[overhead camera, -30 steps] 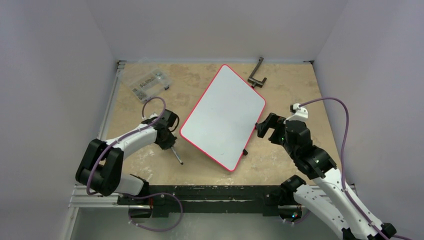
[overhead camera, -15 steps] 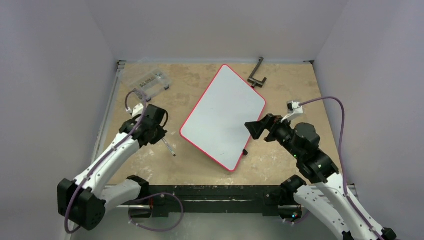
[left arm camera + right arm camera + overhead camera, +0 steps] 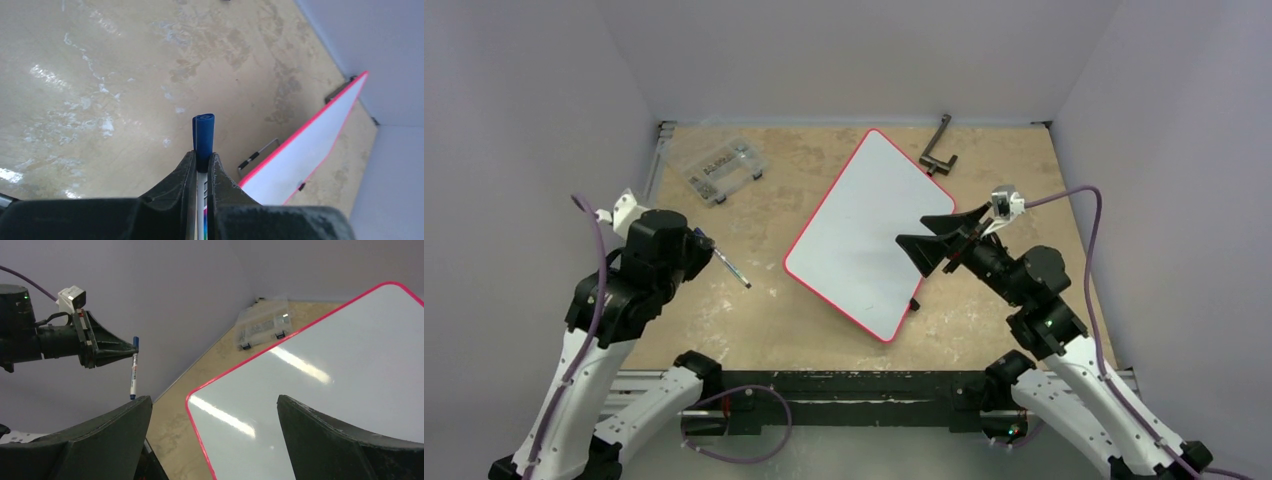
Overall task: Write a sentence on the whiteboard
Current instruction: Pass from the left arm to the right
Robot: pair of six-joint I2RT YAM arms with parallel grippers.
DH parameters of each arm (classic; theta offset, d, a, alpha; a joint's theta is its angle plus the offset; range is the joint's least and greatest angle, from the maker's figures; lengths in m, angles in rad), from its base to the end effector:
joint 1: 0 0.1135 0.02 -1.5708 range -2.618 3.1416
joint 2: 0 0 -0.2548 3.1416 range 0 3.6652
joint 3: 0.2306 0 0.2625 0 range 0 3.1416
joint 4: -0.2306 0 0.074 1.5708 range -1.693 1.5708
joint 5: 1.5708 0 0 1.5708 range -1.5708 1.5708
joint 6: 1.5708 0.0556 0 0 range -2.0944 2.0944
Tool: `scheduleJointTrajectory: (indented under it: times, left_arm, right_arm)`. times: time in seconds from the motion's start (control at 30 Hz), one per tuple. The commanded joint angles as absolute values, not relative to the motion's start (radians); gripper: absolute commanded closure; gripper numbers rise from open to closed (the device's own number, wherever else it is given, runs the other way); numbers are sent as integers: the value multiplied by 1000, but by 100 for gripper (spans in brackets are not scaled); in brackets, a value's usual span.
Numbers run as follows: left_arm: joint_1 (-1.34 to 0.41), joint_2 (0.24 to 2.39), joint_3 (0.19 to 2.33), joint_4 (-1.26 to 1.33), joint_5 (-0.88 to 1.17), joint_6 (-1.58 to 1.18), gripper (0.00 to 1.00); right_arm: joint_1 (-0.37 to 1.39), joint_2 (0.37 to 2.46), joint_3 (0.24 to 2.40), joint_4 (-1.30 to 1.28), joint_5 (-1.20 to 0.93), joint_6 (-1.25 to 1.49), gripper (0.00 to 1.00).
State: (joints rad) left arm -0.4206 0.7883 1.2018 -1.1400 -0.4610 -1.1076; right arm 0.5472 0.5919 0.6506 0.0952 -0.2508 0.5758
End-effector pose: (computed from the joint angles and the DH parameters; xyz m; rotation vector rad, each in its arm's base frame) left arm 0.1404 -0.0357 0.3696 -0.9652 2.0057 -0.3129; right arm 0.1521 0.1088 0.3501 -0.1992 1.5030 1.0922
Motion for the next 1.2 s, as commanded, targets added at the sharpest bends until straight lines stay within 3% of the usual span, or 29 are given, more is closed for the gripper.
scheduleJointTrajectory:
  times: [0.0,0.23,0.77,1.07,1.17]
  left_arm:
    - [-414,796,1295,-1116,-414,-1146,100]
    - [-407,879,1355,-1010,-332,-1286,100]
    - [-397,920,1330,-841,-157,-1562,100]
    - [-397,938,1274,-744,-33,-1622,100]
    - [-397,928,1258,-732,-27,-1651,100]
  right_arm:
    - [593,640,678,303,-254,507,1]
    - [783,788,750,444,-147,304,1]
    - [955,1085,785,848,-137,54,1]
    - [999,1230,844,926,-117,-48,5]
    - [1008,1286,877,948,-80,-65,11]
